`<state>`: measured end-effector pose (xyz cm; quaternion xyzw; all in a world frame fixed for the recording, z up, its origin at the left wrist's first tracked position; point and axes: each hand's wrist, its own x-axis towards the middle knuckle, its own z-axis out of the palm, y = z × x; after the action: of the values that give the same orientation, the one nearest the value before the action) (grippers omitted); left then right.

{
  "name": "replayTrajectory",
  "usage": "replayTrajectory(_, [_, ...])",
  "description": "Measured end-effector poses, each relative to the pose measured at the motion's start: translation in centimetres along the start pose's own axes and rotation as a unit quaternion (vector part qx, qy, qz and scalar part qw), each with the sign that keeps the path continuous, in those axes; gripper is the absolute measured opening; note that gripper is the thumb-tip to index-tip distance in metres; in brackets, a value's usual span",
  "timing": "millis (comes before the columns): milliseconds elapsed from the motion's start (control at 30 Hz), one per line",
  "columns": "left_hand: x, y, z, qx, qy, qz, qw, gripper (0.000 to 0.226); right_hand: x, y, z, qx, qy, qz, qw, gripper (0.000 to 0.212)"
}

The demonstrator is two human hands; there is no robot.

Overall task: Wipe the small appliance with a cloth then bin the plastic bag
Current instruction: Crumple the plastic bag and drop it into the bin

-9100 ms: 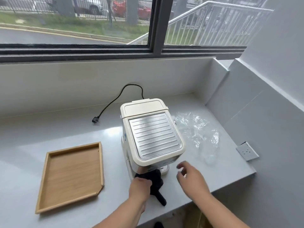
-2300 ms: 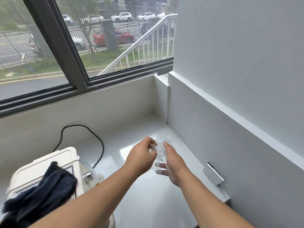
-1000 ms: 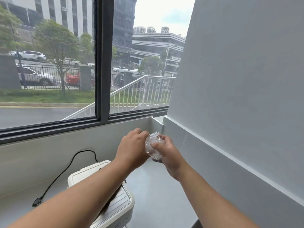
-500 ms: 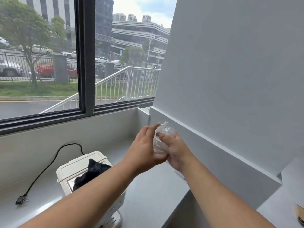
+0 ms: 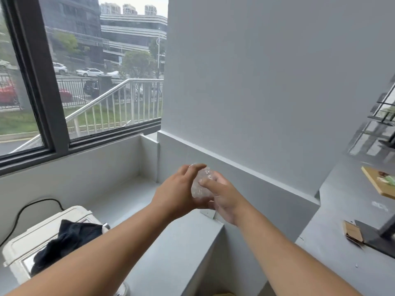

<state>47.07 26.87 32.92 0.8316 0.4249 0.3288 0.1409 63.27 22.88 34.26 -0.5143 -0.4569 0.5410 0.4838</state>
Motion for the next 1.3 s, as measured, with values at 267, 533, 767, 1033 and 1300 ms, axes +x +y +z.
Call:
replayTrajectory(267, [4.0, 2.8, 8.0, 0.016, -0.047, 0.027, 0.998, 0.105, 0.5, 1.1, -8.9, -0.255, 0.185, -0.040, 0.948, 0.064])
replayTrajectory(533, [5.4, 2.0, 16.1, 0.060, -0.131, -0.004, 0.990, 0.107, 1.5, 6.2, -16.2, -0.423, 0.202, 0.017, 0.883, 0.067])
replayTrajectory(767, [3.8, -0.5, 22.0, 0.089, -0.191, -0.057, 0.976, 0.108, 2.4, 13.2, -19.2, -0.498, 0.171, 0.061, 0.848, 0.069])
replayTrajectory(1033, [1.6, -3.1, 27.4, 0.116, -0.243, -0.085, 0.959, 0.108, 3.6, 20.5, -21.2, -0.526, 0.145, 0.090, 0.833, 0.068])
replayTrajectory(1300, [-0.9, -6.0, 31.8, 0.122, -0.273, -0.109, 0.948, 0.107, 3.8, 26.2, -22.4, -0.528, 0.123, 0.132, 0.830, 0.067])
